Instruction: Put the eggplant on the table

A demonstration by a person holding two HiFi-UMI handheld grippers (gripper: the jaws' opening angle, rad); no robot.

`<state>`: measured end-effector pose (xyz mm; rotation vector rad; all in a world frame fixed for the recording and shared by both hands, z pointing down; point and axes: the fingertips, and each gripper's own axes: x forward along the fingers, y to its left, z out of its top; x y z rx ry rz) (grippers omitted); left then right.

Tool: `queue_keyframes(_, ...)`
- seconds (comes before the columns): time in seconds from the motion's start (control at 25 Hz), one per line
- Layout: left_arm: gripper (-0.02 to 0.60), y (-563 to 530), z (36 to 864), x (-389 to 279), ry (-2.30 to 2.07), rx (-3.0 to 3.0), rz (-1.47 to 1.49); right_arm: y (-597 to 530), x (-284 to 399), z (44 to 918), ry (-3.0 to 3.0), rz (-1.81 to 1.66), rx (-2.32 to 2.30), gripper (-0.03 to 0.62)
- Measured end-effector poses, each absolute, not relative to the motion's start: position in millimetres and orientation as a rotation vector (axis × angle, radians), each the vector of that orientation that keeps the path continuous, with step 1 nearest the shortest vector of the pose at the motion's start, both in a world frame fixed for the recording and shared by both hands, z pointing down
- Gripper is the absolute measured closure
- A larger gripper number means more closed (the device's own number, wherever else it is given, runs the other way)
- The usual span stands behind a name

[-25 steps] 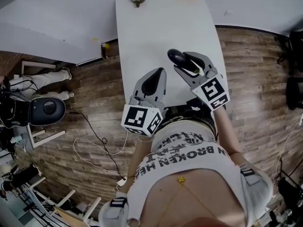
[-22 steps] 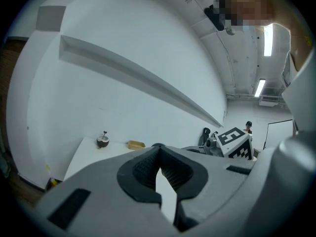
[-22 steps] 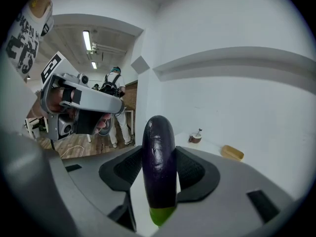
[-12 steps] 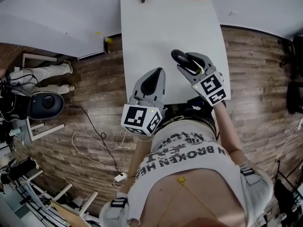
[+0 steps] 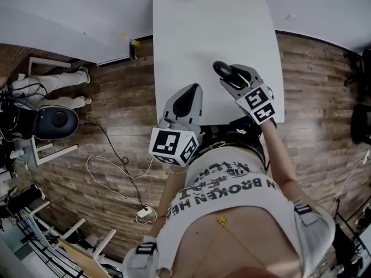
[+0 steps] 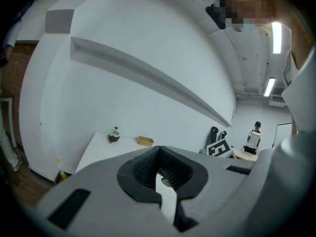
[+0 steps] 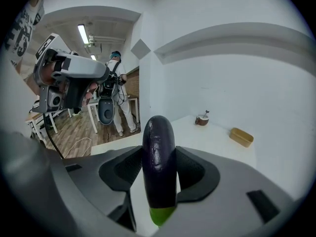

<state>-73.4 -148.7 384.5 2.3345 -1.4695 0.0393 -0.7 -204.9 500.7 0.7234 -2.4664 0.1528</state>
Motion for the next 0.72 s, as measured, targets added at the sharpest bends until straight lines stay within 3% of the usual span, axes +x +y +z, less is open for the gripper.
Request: queue_keyframes(0.72, 0.583, -144, 396, -82, -1.499, 2.28, 0.059, -207, 3, 562, -2.344, 0.199, 0.633, 0.385)
